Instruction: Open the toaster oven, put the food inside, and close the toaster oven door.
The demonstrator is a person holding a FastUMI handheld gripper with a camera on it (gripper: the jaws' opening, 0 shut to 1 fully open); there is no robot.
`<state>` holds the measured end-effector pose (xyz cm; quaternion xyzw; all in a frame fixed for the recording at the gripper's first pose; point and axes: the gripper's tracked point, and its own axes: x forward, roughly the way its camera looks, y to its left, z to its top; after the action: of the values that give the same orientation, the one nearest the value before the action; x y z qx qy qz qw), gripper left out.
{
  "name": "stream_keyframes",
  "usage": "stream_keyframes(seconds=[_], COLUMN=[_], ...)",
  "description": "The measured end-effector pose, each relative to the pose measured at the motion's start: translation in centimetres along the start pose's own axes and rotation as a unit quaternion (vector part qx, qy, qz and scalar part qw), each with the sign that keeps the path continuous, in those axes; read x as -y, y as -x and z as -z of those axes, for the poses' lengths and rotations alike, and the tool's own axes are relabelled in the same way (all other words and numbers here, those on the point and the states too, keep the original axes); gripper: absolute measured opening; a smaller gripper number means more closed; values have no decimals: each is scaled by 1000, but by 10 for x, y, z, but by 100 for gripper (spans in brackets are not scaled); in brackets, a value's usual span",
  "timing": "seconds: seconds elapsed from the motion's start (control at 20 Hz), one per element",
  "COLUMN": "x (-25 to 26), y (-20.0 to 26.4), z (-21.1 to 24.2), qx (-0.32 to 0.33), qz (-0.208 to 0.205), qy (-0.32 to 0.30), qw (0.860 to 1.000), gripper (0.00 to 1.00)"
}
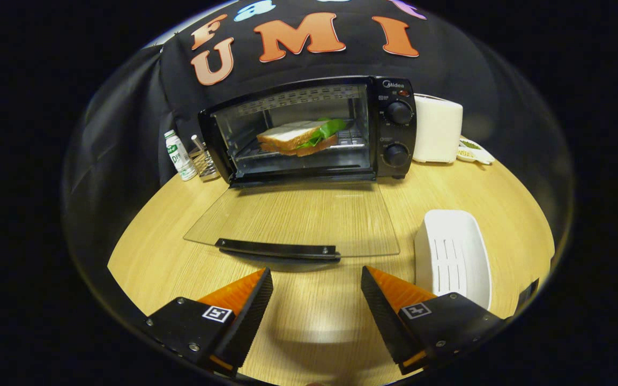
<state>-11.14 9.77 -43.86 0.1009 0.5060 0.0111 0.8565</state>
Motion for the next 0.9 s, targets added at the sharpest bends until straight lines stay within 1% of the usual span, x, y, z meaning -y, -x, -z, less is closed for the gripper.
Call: stream_keyframes(seconds=[0.15,0.2,0.25,0.3,0.4,0.5,0.7,0.9], x=[2,-2,-12,-17,-16,-18,-18,-21], y=[-7,-9,-9,-7,-6,1,3,9], z=[-10,-11,-17,-22,-28,-42,-52,-86], qx=[9,8,10,11,20,41,53,87], qz=[5,-1,-18,-17,-7,-9,-20,-42], qy=[-12,-22,-36,-44,-28,-17,-8,-16], qw=[1000,1000,999,999,999,999,998,995], gripper=[99,99,99,99,99,99,98,98])
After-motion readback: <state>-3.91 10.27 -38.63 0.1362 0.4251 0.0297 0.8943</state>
